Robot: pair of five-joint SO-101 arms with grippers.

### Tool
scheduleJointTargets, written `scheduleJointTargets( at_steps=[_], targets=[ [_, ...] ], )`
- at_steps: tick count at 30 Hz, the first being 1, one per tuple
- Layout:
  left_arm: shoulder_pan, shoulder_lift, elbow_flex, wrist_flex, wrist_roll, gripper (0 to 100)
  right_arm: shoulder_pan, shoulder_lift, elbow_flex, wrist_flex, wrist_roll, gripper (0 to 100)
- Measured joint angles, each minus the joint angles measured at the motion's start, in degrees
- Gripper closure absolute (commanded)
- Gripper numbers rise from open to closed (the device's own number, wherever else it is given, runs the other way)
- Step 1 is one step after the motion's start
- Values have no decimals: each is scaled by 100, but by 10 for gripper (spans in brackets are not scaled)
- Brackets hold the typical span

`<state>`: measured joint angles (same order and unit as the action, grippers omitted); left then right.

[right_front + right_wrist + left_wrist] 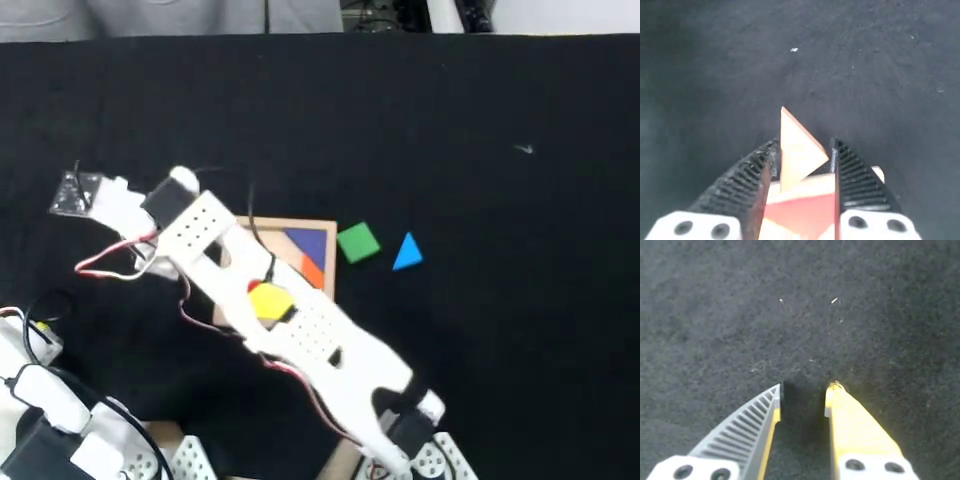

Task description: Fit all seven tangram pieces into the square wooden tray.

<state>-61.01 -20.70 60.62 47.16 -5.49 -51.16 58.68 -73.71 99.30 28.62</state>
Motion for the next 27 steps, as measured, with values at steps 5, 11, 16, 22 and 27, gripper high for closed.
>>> scheduleJointTargets(
  at_steps=[5,11,16,22,27],
  targets=[
    [0,0,0,0,0,848,44,-1881,2066,0,800,851],
    [0,0,0,0,0,848,598,-3982,4897,0,2769,851],
    [0,0,0,0,0,848,949,-4958,6796,-9,4659,866],
    [0,0,0,0,0,848,1204,-5143,7701,-404,5820,930],
    [0,0,0,0,0,848,1459,-5143,8079,-888,6136,890]
  ],
)
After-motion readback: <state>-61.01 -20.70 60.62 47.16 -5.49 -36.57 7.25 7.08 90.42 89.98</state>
